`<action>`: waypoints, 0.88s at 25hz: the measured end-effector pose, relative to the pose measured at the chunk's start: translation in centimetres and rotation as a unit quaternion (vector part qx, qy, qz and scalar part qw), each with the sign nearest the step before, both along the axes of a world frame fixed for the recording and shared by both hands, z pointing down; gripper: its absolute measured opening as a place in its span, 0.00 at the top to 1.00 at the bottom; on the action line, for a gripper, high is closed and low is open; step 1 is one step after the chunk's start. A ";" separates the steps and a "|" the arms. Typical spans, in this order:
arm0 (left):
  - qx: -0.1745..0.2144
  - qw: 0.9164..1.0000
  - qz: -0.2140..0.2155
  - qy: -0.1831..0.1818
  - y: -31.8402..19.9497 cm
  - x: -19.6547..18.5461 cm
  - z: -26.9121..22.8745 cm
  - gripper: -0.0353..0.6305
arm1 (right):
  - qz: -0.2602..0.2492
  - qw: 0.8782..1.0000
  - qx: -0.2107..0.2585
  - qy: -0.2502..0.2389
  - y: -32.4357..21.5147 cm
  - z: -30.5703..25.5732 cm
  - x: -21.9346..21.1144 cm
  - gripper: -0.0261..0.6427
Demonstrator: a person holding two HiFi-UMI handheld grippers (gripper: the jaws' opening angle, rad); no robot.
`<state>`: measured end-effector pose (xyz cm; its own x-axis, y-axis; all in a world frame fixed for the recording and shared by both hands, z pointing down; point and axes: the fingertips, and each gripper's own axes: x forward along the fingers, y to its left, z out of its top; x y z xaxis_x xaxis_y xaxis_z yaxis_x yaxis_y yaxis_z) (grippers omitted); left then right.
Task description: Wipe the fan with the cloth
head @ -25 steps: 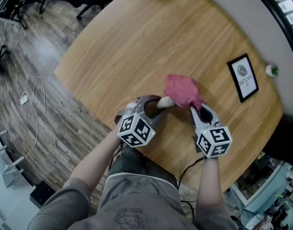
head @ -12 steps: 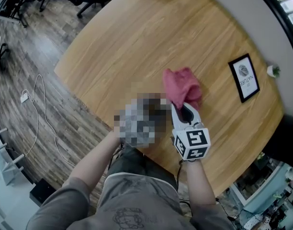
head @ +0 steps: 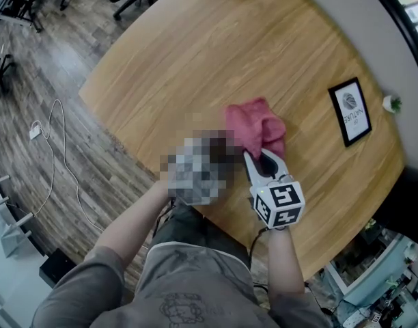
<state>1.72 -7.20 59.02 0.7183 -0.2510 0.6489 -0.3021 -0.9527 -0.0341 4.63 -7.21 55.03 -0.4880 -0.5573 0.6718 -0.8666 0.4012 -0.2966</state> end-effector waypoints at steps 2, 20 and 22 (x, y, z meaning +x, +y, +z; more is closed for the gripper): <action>-0.010 1.000 -0.005 0.010 -0.1 -0.2 -0.2 0.69 | 0.014 1.000 0.002 -0.003 -0.2 -0.3 0.8 0.85; -0.016 0.998 -0.058 -0.019 -0.9 -0.4 0.5 0.67 | 0.179 0.982 0.032 0.051 -1.9 -4.3 10.2 0.85; -0.022 0.997 -0.069 -0.035 -1.1 -1.0 0.7 0.61 | 0.179 0.982 0.038 0.050 -1.6 -5.4 10.1 0.85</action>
